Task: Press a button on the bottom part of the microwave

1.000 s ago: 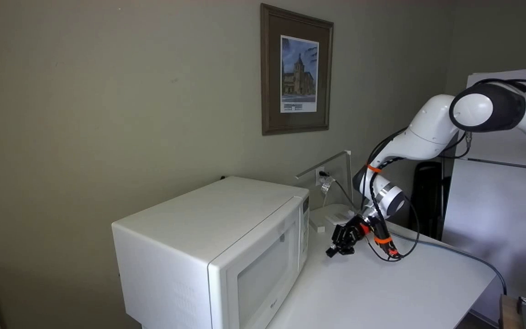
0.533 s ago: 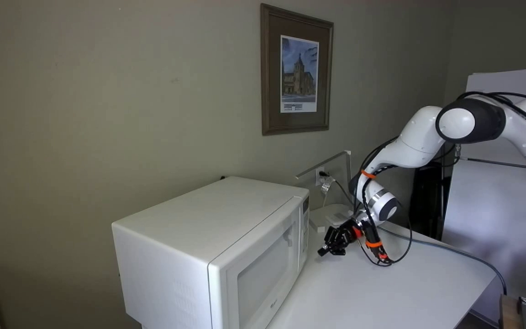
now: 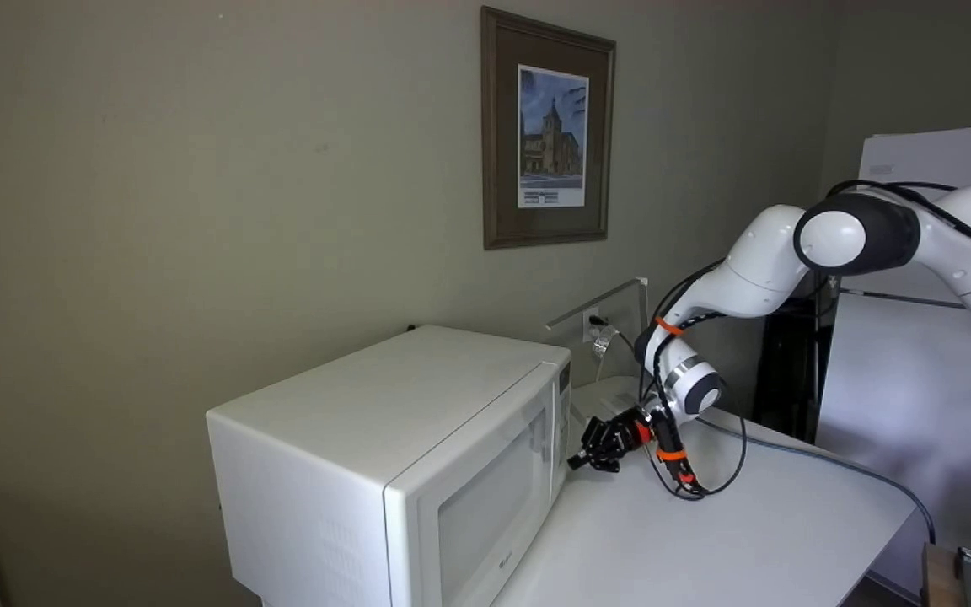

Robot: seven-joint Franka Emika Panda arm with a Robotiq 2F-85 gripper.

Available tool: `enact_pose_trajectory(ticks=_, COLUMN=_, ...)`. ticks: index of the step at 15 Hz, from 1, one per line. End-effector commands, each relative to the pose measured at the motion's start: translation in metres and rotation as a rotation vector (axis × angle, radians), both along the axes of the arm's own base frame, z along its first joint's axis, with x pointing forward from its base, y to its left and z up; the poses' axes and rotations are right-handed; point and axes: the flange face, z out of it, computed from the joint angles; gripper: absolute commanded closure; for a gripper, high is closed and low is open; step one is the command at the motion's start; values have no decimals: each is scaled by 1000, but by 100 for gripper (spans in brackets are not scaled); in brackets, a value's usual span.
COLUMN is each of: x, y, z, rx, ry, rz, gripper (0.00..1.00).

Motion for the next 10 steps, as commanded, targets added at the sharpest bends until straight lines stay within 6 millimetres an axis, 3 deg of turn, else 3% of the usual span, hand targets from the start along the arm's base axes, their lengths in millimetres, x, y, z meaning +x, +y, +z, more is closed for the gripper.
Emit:
enact_pose_trajectory(ticks=1, x=8, y=6, z=-9, rx=21, ry=10, rz=-24, gripper=100)
enact_pose_trajectory(ticks=10, x=12, y=5, z=-13, rx=25, ry=20, rz=-49, gripper=100)
